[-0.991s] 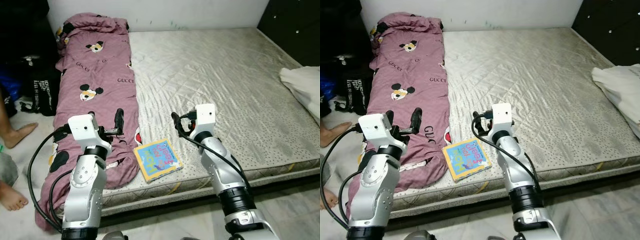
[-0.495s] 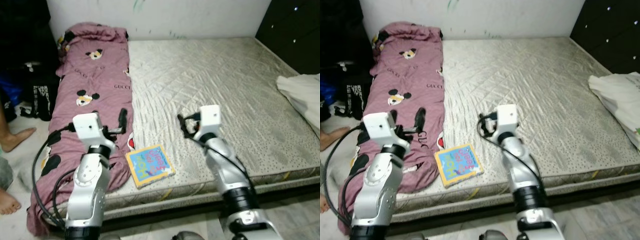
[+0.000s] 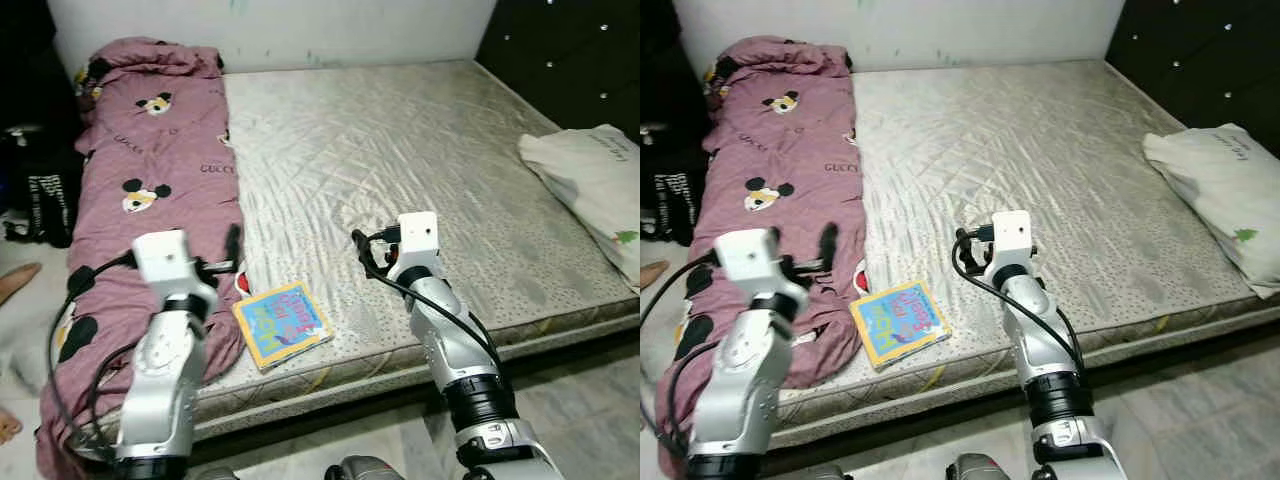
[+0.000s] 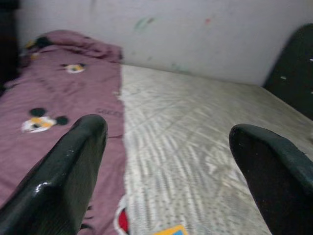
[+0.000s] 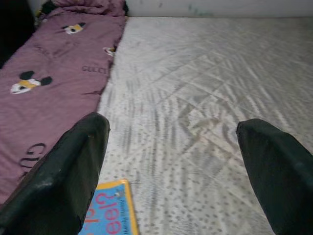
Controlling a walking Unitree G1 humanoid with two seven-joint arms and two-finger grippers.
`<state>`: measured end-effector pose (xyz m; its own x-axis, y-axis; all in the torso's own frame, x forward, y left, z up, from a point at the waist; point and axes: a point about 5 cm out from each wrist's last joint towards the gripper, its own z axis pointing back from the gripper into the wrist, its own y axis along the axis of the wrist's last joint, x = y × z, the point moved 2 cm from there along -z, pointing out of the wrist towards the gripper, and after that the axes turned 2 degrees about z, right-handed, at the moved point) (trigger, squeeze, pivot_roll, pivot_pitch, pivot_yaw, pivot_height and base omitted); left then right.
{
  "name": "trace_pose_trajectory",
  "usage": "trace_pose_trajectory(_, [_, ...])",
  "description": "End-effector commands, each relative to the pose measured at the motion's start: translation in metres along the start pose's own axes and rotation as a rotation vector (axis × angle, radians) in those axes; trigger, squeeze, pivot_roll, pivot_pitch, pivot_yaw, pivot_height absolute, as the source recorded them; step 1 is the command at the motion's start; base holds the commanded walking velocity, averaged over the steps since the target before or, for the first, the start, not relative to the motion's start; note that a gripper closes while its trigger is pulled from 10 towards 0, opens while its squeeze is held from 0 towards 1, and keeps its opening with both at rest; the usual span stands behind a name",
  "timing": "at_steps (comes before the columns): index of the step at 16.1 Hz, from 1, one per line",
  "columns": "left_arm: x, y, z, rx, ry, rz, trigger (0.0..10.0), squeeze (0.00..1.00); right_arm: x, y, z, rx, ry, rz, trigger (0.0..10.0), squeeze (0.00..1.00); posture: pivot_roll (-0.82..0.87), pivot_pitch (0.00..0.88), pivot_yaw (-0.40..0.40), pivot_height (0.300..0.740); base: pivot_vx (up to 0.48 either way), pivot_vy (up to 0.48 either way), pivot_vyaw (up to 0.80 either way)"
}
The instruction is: Clean up the room
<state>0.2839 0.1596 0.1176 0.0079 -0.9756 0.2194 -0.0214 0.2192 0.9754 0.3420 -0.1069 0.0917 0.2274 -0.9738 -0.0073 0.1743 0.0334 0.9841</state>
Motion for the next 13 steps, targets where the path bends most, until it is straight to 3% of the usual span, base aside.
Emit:
trace_pose_trajectory(1, [0.0,0.002,0.002,0.005,-0.004,0.003,10.0,0.0,0.0,0.002,0.002,0.002,0.002,0.003,10.0,0.0,-0.05,0.031,-0.036,0.74,0.0,0.0,0.0])
trace_pose_trajectory(5, [-0.017,0.002,0.008,-0.008,0.107,-0.034,10.0,0.0,0.009,0.004,0.011,0.027,-0.034,-0.037,10.0,0.0,-0.06,0.084,-0.03,0.74,0.0,0.0,0.0])
trace_pose_trajectory(8, [-0.025,0.002,0.012,-0.006,0.106,-0.051,10.0,0.0,0.011,0.003,0.015,0.035,-0.042,-0.044,10.0,0.0,-0.06,0.086,-0.025,0.74,0.0,0.0,0.0])
trace_pose_trajectory(13, [-0.021,0.002,0.013,-0.009,0.078,-0.052,10.0,0.0,0.01,0.003,0.018,0.028,-0.033,-0.048,10.0,0.0,-0.06,0.082,-0.027,0.7,0.0,0.0,0.0])
